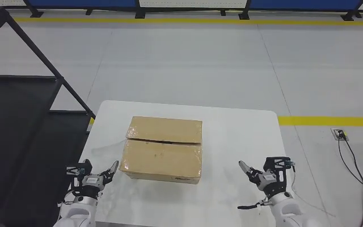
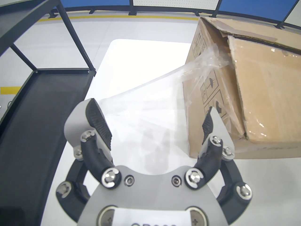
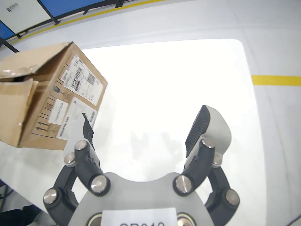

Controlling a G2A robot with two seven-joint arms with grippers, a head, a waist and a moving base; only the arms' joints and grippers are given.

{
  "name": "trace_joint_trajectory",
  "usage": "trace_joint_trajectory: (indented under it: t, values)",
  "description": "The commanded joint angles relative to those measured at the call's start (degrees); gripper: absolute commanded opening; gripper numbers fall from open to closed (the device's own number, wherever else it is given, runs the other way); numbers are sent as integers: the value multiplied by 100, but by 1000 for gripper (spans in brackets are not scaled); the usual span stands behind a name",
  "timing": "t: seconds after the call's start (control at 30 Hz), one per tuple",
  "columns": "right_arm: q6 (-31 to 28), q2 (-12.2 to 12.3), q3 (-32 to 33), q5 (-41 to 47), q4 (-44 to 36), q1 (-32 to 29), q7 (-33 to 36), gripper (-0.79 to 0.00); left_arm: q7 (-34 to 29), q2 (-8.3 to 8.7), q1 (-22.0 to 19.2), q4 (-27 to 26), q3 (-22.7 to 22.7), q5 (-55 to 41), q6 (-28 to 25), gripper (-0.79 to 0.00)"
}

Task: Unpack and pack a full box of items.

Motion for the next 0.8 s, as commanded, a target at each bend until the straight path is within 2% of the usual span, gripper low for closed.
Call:
trace_joint_trajectory:
  t: [0.0,0.23,0.37,0.67,0.77]
  values:
    - [-54,-18,-68,392,58,185,188,0,-4,-4,-6,-12,17,28,-23,0]
    - [-462,-63,-249,1975,443,983,1240,0,-35,-22,15,-66,98,112,-93,0]
    - [-339,-86,-179,3246,722,1428,1923,0,-47,-35,26,-59,106,47,-109,0]
    - [-342,-91,-177,3266,732,1400,1804,0,-67,-50,37,-68,59,-57,-216,0]
    - [-517,-117,-259,3729,960,1511,1737,0,-52,-54,66,-67,-25,-188,-231,0]
